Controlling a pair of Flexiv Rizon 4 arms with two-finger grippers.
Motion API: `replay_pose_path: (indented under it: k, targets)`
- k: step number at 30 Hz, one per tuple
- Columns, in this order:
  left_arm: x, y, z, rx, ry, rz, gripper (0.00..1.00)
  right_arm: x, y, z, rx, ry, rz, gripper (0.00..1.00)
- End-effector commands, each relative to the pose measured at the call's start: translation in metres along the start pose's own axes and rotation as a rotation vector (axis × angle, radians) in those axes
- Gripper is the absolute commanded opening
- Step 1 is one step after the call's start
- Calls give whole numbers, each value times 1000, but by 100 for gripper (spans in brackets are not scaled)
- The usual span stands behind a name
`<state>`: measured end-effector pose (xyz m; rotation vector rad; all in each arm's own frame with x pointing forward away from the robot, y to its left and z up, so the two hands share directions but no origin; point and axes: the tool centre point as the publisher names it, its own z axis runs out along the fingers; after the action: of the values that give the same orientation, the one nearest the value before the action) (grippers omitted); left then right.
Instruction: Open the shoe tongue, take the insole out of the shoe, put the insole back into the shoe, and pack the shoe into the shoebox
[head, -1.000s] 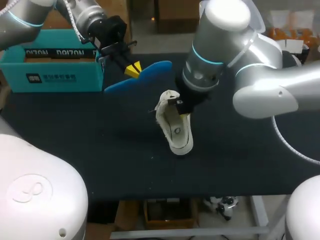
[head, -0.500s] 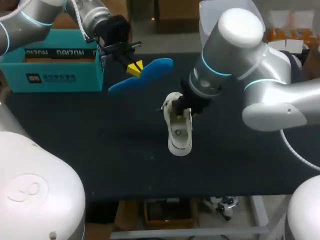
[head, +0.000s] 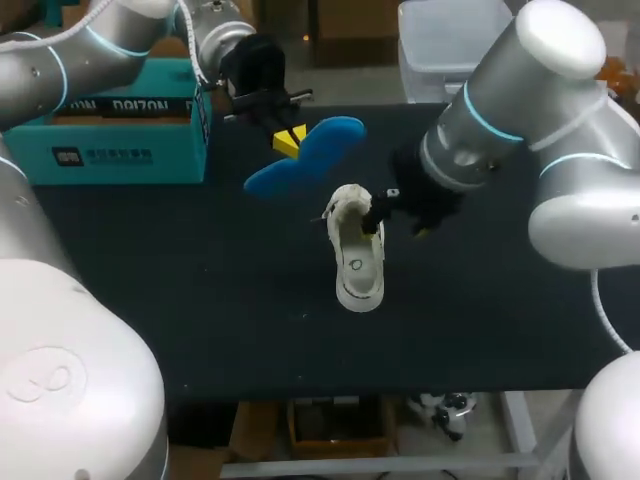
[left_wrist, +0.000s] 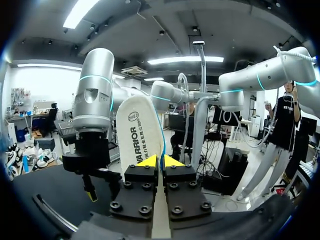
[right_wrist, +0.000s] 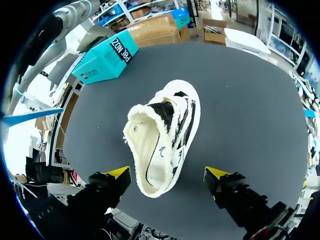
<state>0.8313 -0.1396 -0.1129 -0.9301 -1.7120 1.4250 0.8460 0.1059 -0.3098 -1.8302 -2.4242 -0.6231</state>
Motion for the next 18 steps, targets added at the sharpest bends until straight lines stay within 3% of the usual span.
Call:
replay_pose_path:
  k: [1, 7, 18]
  targets:
    - [-15, 4, -7, 135, 325, -14, 0, -8, 6, -18, 54, 57, -3, 100]
    - [-14, 0, -10, 188, 355, -4, 0, -8, 6, -18, 54, 57, -3, 100]
    - [-15, -1, -9, 170, 339, -32, 0, -8, 6, -18, 54, 57, -3, 100]
